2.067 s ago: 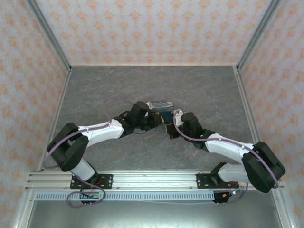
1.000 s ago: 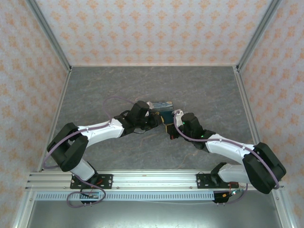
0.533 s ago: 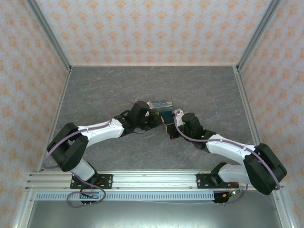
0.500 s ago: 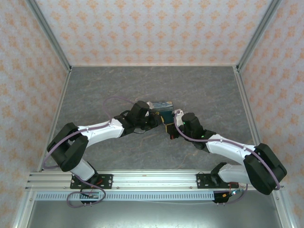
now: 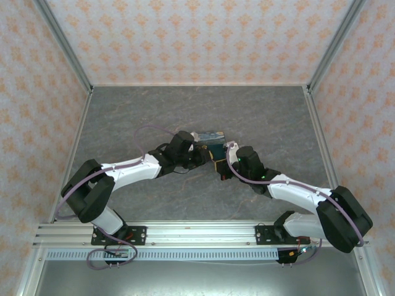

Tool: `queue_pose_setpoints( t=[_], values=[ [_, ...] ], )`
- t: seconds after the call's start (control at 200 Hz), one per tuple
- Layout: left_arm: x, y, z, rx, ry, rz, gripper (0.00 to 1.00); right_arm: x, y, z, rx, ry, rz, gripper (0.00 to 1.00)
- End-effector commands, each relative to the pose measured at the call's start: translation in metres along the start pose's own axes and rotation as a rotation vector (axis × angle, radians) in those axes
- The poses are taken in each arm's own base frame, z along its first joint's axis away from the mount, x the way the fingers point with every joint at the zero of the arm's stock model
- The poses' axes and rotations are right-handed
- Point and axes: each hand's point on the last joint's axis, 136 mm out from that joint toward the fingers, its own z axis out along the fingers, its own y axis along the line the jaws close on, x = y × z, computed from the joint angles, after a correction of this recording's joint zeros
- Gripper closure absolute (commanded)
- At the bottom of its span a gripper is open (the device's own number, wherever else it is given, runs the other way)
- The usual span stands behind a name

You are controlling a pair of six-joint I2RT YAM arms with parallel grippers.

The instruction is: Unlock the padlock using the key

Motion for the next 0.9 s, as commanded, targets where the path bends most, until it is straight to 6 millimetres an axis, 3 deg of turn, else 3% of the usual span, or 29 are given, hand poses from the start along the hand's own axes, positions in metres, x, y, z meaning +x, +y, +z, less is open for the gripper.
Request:
queue_pose_setpoints(
  t=[0.0, 0.385, 0.891],
  values=[
    [-0.006, -0.016, -0.001, 0.027, -0.026, 0.037, 0.85, -0.025, 0.013, -0.001, -0.04, -0.075, -0.026, 1.0],
    [-0.002, -0.021, 0.003, 0.043, -0.015, 0.031, 0.85, -0.041, 0.019, 0.001, -0.07, -0.139, -0.011, 1.0],
    [0.002, -0.022, 0.011, 0.066, -0.001, -0.003, 0.85, -0.09, 0.046, -0.008, -0.174, -0.3, -0.025, 1.0]
  ],
)
